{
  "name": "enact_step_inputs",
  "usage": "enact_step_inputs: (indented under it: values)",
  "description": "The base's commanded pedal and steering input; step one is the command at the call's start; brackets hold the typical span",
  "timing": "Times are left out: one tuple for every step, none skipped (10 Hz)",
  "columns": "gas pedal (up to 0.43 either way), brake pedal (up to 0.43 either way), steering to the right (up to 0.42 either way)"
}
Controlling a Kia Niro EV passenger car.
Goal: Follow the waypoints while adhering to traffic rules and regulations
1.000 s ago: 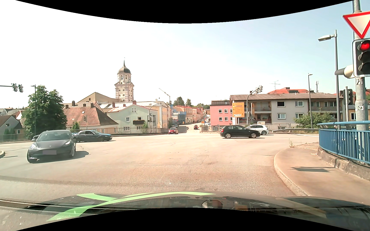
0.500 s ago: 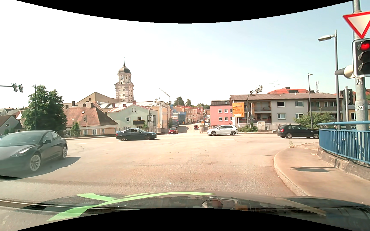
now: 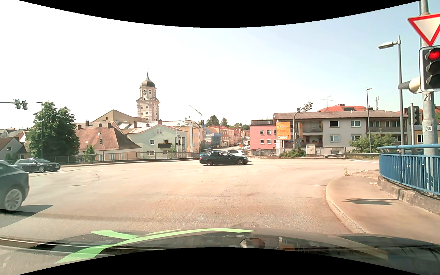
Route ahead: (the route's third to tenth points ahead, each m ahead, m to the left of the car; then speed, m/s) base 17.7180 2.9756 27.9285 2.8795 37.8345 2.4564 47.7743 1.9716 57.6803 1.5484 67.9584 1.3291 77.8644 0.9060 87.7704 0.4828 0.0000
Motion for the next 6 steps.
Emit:
enact_step_inputs:
  values:
    - [0.0,0.256,-0.007]
    - [0.0,0.262,-0.007]
    - [0.0,0.262,-0.007]
    - [0.0,0.256,-0.007]
    - [0.0,0.262,-0.007]
    - [0.0,0.256,-0.007]
